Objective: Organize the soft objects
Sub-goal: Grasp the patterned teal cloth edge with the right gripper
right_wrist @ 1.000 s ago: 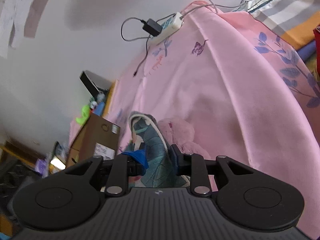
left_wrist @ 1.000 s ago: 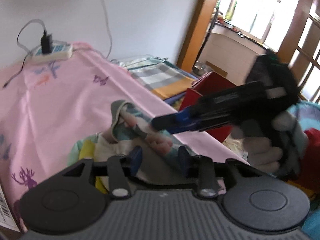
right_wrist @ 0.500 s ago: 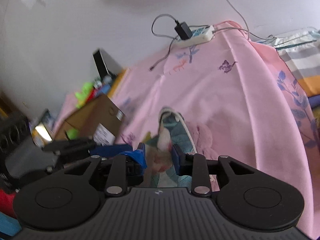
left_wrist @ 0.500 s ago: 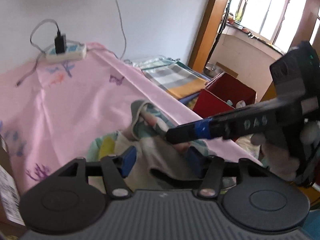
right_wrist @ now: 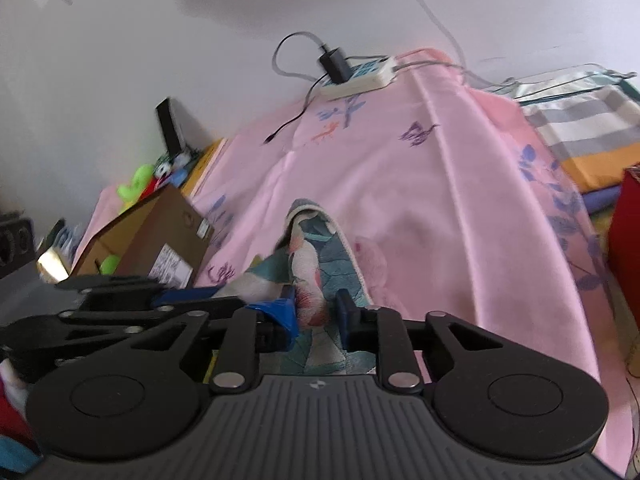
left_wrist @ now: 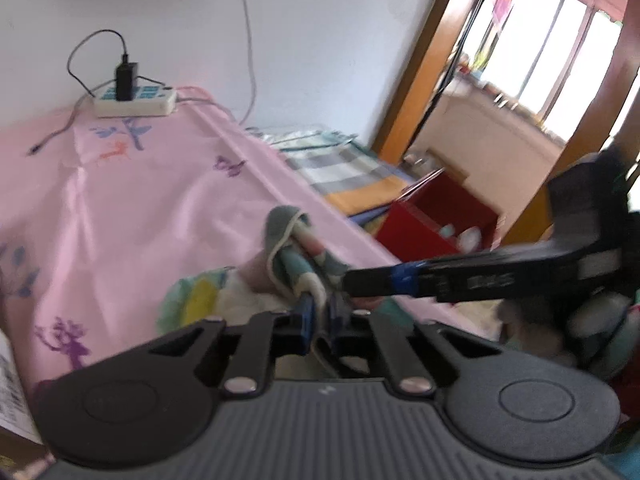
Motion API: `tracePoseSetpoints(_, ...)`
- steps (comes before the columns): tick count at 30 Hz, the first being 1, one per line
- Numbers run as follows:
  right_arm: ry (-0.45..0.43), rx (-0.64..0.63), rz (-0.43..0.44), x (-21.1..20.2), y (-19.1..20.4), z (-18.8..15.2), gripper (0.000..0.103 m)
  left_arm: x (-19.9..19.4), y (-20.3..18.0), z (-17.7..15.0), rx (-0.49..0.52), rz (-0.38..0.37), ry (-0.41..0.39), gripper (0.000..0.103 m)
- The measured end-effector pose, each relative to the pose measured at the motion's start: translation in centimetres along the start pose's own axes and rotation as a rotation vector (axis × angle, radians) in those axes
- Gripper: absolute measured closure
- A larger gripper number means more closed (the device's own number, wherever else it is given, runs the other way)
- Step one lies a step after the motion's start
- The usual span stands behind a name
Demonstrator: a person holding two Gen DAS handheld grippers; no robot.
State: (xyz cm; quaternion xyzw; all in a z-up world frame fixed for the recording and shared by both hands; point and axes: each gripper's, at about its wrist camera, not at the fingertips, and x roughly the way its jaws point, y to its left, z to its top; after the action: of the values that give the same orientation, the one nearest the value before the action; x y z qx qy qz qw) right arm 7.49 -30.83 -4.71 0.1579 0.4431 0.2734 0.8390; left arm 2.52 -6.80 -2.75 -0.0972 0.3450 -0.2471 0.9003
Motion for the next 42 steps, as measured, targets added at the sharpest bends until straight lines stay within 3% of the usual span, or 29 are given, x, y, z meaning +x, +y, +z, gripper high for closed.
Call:
tracePoseSetpoints(4, -0.031, 0.098, 0.003, -0.4, -1.0, -0.2, 0.103, -0.5, -0.2, 0.2, -0.042, -0.067, -0.028, 0.101)
tracePoseSetpoints(10, -0.049, 0.268, 0.0, -0.3, -3.0, -1.4, 0.103, -0.4, 0.1, -0.5, -0.05, -0.035, -0.017, 0.101)
tracePoseSetpoints(14, -0.075, 0.424, 0.149, -1.0, -4.2, -1.5, 0.103, -1.9, 0.4, -0.2, -0.069, -0.051, -0.052, 0.102)
tracePoseSetpoints(19, -0.125, 0.586, 0.386, -1.6, -4.5, -0.9, 0.103, -5.7, 0.4, 1.4, -0.078, -0.085, -0.172, 0.102)
tracePoseSetpoints(22, -0.145, 0.636, 0.466, -1.5, -4.1, -0.3, 0.103, -7.4, 0.8, 2.0, -0.066, -0.077, -0.22, 0.102)
tracePoseSetpoints(23, -0.149, 0.633, 0.458, -1.5, -3.9, 0.0, 0.103, -7.4, 0.8, 2.1, -0.059, -0.078, -0.214, 0.102)
tracePoseSetpoints(25, -0.158, 0.528, 0.329, -1.9, -2.8, 0.5, 0.103, -7.2, 1.1, 1.6, -0.049, -0.045, -0.187, 0.101)
tracePoseSetpoints(27, -0.153, 0.287, 0.131, -2.1, -0.1, 0.7, 0.103, -6.5, 1.3, 0.6, -0.035, -0.02, -0.146, 0.101)
tracePoseSetpoints(29, -0.122, 0.093, -0.011, -1.7, 2.6, 0.1, 0.101, -5.6, 1.4, -0.4, -0.025, -0.006, -0.104, 0.099)
tracePoseSetpoints(30, -0.104, 0.053, -0.003, -1.5, 3.3, -0.2, 0.1, -5.1, 1.4, -0.7, -0.023, -0.014, -0.079, 0.097)
tracePoseSetpoints(31, -0.087, 0.025, 0.036, -1.6, 4.2, -0.4, 0.1, -4.6, 1.4, -1.0, -0.017, -0.015, -0.061, 0.081)
tracePoseSetpoints(32, -0.084, -0.004, 0.058, -1.6, 5.0, -0.7, 0.1, -4.4, 1.4, -1.3, -0.012, 0.0, -0.057, 0.056)
tracePoseSetpoints(33, -0.087, -0.049, 0.045, -1.7, 5.9, -0.8, 0.1, -4.2, 1.3, -1.6, -0.012, -0.003, -0.059, 0.054)
tracePoseSetpoints(36, -0.094, -0.184, -0.105, -1.0, 7.9, -1.1, 0.098, -3.3, 1.2, -1.8, -0.022, -0.049, -0.035, 0.054)
tracePoseSetpoints(42, -0.072, -0.164, -0.135, -1.2, 6.4, -1.2, 0.097, -1.0, 0.8, -2.2, 0.005, -0.032, 0.001, 0.05)
